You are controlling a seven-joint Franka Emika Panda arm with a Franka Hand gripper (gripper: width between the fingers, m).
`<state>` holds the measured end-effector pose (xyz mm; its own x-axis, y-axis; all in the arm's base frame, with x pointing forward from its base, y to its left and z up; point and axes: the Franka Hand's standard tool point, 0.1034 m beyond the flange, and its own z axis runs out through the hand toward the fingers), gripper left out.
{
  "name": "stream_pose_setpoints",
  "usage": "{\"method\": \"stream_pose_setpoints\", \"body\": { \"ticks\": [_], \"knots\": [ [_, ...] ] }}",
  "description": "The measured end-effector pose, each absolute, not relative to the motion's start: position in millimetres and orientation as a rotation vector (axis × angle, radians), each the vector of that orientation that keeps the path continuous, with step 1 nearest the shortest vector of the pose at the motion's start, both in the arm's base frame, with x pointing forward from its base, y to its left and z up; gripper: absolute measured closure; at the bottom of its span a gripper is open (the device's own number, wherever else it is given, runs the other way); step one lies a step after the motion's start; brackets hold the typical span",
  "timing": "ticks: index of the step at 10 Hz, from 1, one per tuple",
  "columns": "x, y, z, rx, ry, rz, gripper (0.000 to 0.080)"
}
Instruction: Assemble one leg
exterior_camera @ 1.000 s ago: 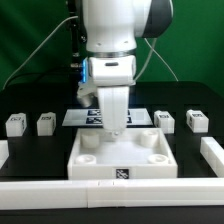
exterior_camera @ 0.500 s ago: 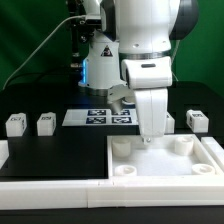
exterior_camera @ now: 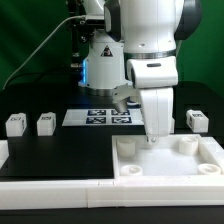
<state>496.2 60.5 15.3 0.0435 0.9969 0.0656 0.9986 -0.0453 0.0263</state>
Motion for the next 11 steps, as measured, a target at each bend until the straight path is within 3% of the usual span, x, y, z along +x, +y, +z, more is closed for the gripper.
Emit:
{"method": "stream_pose_setpoints", "body": {
  "ticks": [2,3,4,5,6,7,11],
  "knots": [
    [496.1,60.0,14.8,-2.251,-2.151,-0.101,0.073],
    [496.1,59.9,14.7,-2.251,-2.15,-0.1,0.053],
    [496.0,59.7,14.6,-2.251,-2.15,-0.1,0.053],
    [495.9,59.6,14.4,-2.251,-2.15,-0.1,0.0346],
    [495.8,59.5,14.2,-2.251,-2.149,-0.099,0.0224],
    [495.7,59.4,14.0,-2.251,-2.149,-0.099,0.0165],
    [495.2,59.0,13.2,-2.251,-2.147,-0.097,0.0151]
  ]
}}
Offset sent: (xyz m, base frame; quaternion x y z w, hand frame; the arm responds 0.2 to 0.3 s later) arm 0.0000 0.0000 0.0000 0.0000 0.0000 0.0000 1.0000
